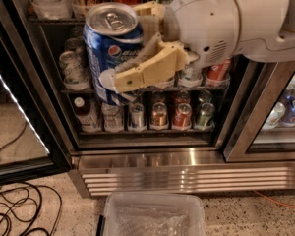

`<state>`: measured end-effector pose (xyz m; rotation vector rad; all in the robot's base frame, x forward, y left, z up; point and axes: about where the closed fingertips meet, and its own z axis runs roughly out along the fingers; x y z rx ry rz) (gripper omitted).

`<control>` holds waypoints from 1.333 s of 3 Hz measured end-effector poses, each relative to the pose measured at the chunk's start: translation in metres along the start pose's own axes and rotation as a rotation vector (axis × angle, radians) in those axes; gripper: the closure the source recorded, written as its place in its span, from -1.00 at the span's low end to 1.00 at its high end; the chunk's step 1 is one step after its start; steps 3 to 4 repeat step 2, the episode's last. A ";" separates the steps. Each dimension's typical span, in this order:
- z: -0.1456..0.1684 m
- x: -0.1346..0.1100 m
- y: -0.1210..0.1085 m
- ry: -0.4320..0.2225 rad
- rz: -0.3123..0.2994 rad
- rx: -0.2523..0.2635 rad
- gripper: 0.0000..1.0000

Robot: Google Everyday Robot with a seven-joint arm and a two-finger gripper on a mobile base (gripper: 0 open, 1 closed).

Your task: Pick pepsi can from middle shelf of fridge

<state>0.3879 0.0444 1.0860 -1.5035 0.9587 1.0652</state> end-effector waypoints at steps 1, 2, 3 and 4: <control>-0.012 -0.010 0.028 -0.025 -0.043 0.027 1.00; -0.012 -0.011 0.028 -0.021 -0.048 0.030 1.00; -0.012 -0.011 0.028 -0.021 -0.048 0.030 1.00; -0.012 -0.011 0.028 -0.021 -0.048 0.030 1.00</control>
Offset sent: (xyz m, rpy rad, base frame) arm -0.0220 -0.0125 0.0024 0.0297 -0.0318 -0.0095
